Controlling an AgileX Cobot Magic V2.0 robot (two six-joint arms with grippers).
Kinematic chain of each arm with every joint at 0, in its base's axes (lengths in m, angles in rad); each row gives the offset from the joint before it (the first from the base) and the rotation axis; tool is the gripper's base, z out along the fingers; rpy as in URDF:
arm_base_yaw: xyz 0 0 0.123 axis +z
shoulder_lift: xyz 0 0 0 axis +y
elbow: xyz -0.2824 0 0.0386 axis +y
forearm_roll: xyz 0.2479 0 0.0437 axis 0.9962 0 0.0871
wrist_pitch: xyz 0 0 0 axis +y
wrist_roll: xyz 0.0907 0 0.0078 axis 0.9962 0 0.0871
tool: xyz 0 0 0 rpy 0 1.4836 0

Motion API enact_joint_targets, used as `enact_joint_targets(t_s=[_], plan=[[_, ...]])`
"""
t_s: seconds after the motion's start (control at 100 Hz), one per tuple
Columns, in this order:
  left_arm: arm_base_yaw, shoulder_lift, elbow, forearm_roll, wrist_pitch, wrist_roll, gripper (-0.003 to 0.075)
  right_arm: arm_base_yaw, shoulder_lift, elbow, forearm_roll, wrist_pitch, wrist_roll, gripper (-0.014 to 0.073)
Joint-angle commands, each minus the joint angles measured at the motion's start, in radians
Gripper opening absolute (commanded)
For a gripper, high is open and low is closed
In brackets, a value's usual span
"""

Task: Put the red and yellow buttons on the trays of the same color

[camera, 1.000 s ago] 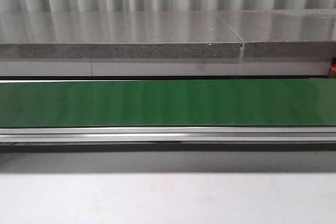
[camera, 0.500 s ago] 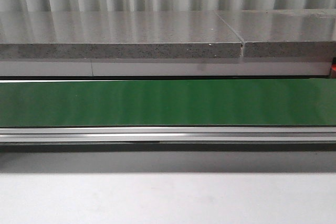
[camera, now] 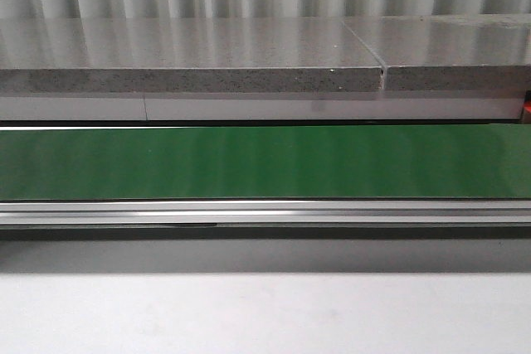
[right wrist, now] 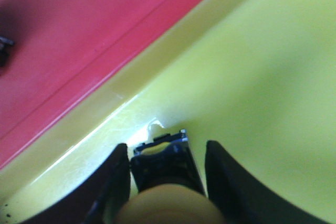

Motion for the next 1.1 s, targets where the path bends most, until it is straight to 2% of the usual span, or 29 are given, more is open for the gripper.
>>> enact_joint_targets(t_s=[0.0, 0.18, 0.25, 0.32, 0.47, 0.56, 0.79, 1.09], plan=[[0.001, 0.003, -0.029, -0.008, -0.072, -0.007, -0.002, 0.0, -0.019, -0.028, 0.018, -0.052, -0.001, 0.0069], [0.001, 0.003, -0.029, -0.008, -0.074, -0.007, -0.002, 0.0, 0.013, -0.028, 0.024, -0.052, -0.001, 0.0075], [0.001, 0.003, -0.029, -0.008, -0.074, -0.007, -0.002, 0.0, 0.014, -0.028, 0.024, -0.051, -0.001, 0.0122], [0.001, 0.003, -0.029, -0.008, -0.074, -0.007, -0.002, 0.0, 0.014, -0.03, 0.024, -0.051, -0.001, 0.0223], [0.001, 0.003, -0.029, -0.008, -0.074, -0.007, -0.002, 0.0, 0.013, -0.053, 0.024, -0.028, -0.001, 0.0532], [0.001, 0.003, -0.029, -0.008, -0.074, -0.007, -0.002, 0.0, 0.011, -0.068, 0.024, -0.017, -0.001, 0.0633], [0.001, 0.003, -0.029, -0.008, -0.074, -0.007, -0.002, 0.0, -0.038, -0.076, 0.028, -0.006, -0.001, 0.0647], [0.001, 0.003, -0.029, -0.008, -0.074, -0.007, -0.002, 0.02, -0.272, -0.076, 0.04, -0.012, -0.006, 0.0647]])
